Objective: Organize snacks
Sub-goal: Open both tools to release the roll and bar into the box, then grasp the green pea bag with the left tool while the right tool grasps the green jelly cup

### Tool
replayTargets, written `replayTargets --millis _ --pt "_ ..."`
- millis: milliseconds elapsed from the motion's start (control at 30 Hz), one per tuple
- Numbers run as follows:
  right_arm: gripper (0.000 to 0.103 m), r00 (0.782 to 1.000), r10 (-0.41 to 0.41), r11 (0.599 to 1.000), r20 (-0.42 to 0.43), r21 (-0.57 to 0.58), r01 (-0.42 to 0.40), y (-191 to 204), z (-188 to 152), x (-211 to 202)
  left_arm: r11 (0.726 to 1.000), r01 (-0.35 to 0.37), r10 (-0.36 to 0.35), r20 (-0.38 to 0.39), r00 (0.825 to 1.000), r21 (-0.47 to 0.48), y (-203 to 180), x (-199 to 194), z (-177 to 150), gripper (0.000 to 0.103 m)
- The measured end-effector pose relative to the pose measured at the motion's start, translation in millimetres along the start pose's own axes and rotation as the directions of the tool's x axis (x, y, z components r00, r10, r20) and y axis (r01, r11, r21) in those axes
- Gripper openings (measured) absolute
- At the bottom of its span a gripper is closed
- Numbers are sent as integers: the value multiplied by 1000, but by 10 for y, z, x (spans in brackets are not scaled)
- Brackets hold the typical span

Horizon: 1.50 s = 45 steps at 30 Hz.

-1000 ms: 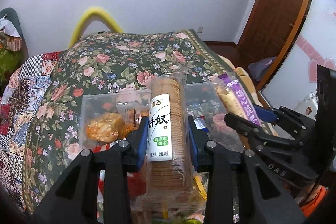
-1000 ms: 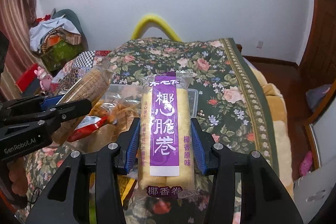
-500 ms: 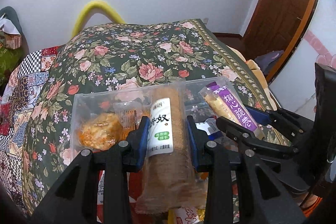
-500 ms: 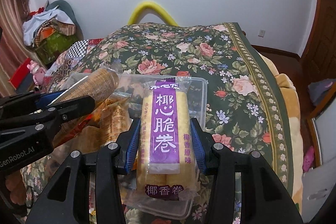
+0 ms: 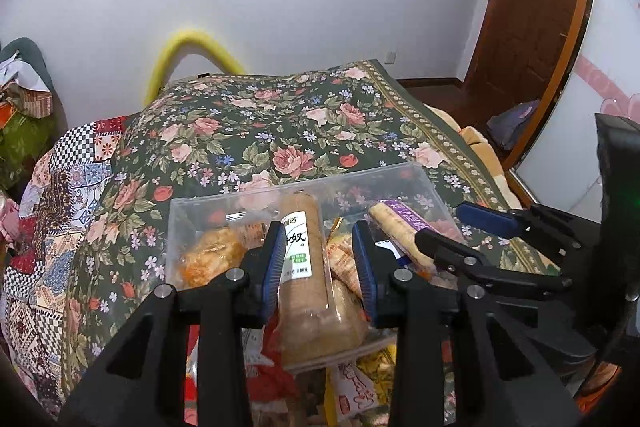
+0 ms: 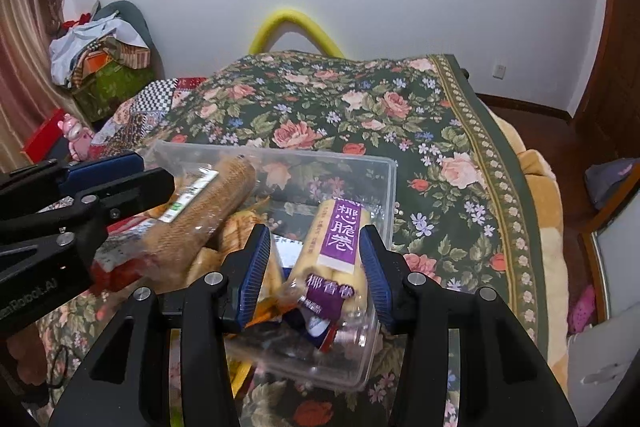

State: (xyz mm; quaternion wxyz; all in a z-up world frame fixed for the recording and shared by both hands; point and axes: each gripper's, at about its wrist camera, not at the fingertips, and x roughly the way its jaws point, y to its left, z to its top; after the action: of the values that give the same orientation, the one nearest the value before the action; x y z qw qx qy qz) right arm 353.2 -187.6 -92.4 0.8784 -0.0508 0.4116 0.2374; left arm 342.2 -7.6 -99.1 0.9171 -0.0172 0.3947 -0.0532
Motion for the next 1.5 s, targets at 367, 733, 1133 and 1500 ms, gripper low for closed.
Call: replayTargets --millis 367,733,1133,1500 --pt "53 997 26 999 68 -32 -24 119 -154 -545 1000 -6 6 59 998 -17 163 -736 -230 48" --pt "59 997 74 996 16 -41 -74 318 -632 -711 999 -45 44 -7 999 -14 410 -1046 -941 63" --pt "59 977 175 983 -123 -24 -180 617 -1118 -446 997 12 -24 -152 988 -77 481 -721 -1608 63" --pt "47 944 243 969 -225 7 -248 798 -1288 -77 994 63 -80 -207 975 -86 366 -427 -1694 63"
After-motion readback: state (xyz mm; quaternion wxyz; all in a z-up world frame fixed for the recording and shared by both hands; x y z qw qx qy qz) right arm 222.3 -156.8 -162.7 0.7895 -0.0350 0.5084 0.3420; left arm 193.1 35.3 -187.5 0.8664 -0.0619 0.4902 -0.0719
